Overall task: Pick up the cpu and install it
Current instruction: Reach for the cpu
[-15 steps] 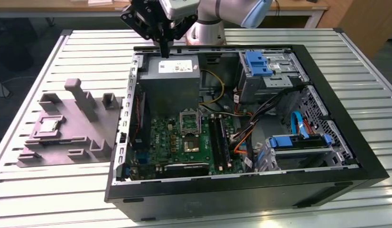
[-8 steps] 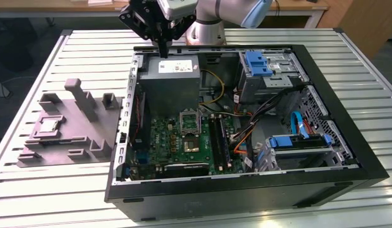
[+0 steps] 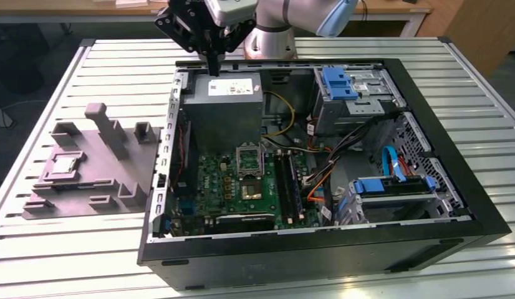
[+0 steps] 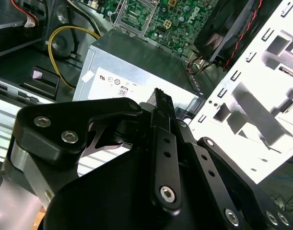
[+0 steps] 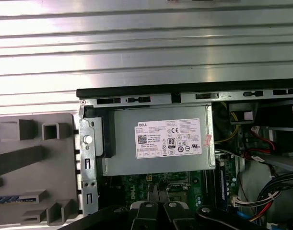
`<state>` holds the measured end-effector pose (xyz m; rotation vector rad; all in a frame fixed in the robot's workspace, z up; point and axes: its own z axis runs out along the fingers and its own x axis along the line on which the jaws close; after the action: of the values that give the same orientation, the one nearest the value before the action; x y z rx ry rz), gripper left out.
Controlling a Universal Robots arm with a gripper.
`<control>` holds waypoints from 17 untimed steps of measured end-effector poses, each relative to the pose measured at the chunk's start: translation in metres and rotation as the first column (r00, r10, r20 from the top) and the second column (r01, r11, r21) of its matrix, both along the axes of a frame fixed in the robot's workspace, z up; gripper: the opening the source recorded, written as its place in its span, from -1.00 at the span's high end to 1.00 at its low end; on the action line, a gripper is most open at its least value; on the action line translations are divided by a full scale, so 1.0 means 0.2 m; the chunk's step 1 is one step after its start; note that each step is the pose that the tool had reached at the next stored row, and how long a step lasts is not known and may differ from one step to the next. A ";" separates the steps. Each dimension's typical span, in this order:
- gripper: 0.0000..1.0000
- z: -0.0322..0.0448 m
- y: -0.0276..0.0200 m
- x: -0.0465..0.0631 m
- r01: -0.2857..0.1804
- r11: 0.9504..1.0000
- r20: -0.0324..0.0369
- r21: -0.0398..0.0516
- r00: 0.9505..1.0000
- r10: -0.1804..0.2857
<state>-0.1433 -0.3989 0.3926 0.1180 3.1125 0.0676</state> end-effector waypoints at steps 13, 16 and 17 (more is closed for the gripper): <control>0.79 -0.001 0.000 -0.01 0.000 1.000 0.000 0.000 1.000 0.000; 0.79 -0.002 0.000 -0.02 0.000 1.000 0.000 0.000 1.000 0.000; 0.79 -0.002 0.000 -0.02 0.000 1.000 0.000 0.000 1.000 0.000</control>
<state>-0.1465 -0.3989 0.3922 0.1179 3.1125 0.0677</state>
